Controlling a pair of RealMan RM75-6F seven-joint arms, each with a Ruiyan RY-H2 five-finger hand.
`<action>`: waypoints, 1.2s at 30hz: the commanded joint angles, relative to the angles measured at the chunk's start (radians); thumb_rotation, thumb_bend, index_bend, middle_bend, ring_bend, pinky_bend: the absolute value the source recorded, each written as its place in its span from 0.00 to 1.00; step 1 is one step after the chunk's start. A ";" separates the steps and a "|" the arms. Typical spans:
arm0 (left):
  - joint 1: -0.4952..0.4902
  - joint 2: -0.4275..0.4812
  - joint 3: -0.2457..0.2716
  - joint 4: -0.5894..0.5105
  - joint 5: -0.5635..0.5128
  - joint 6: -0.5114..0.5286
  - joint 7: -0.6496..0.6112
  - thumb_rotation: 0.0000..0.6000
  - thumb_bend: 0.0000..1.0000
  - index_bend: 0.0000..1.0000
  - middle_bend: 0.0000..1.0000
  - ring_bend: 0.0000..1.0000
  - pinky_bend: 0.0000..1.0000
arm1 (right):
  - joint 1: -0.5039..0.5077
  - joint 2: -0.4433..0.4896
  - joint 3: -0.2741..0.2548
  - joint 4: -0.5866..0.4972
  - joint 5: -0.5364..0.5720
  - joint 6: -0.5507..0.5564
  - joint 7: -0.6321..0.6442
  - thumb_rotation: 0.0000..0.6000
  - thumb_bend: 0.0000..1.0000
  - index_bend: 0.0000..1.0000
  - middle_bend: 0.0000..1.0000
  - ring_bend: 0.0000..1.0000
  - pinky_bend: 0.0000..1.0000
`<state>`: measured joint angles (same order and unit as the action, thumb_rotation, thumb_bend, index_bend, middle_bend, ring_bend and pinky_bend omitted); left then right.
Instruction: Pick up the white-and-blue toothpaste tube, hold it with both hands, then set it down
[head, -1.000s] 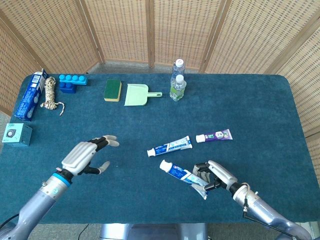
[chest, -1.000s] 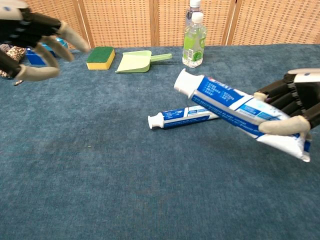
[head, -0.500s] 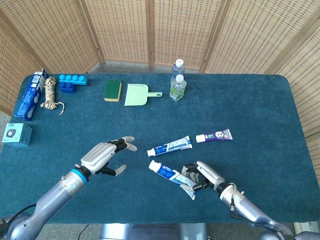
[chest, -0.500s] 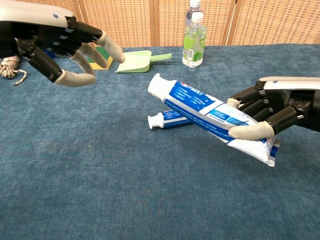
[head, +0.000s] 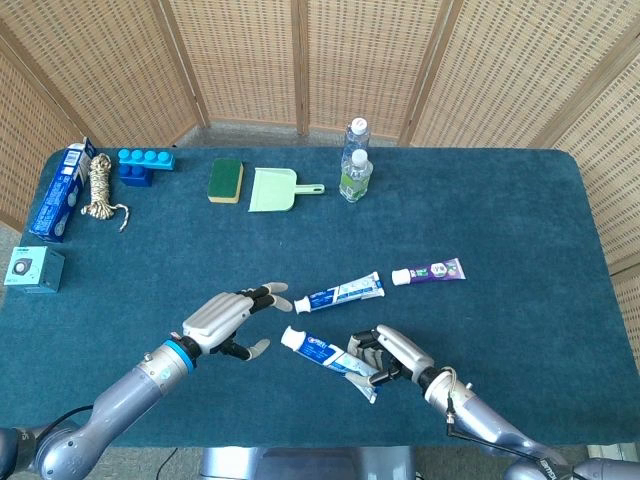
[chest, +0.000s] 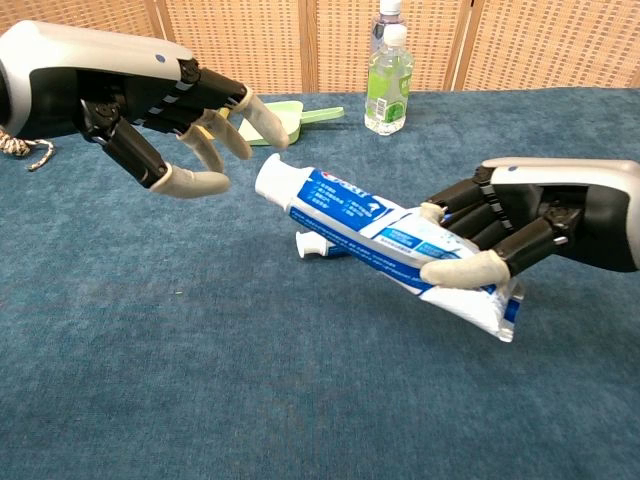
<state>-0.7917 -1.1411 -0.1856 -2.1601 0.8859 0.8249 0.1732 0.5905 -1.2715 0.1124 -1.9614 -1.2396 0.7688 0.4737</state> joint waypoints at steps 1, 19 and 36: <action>-0.007 -0.004 0.003 0.000 -0.003 0.000 -0.007 1.00 0.38 0.23 0.09 0.17 0.21 | 0.006 -0.009 0.003 0.002 0.010 -0.004 -0.008 1.00 0.65 1.00 0.77 0.74 0.68; -0.044 -0.036 0.025 0.010 -0.008 0.004 -0.027 1.00 0.38 0.28 0.11 0.18 0.26 | 0.018 -0.028 0.016 0.001 0.035 -0.019 -0.016 1.00 0.66 1.00 0.77 0.74 0.68; -0.047 -0.039 0.043 0.005 0.002 0.033 -0.036 1.00 0.38 0.33 0.12 0.18 0.34 | 0.021 -0.029 0.021 0.006 0.042 -0.032 -0.009 1.00 0.66 1.00 0.77 0.74 0.68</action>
<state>-0.8383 -1.1806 -0.1427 -2.1553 0.8874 0.8582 0.1371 0.6118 -1.3006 0.1335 -1.9552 -1.1981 0.7371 0.4649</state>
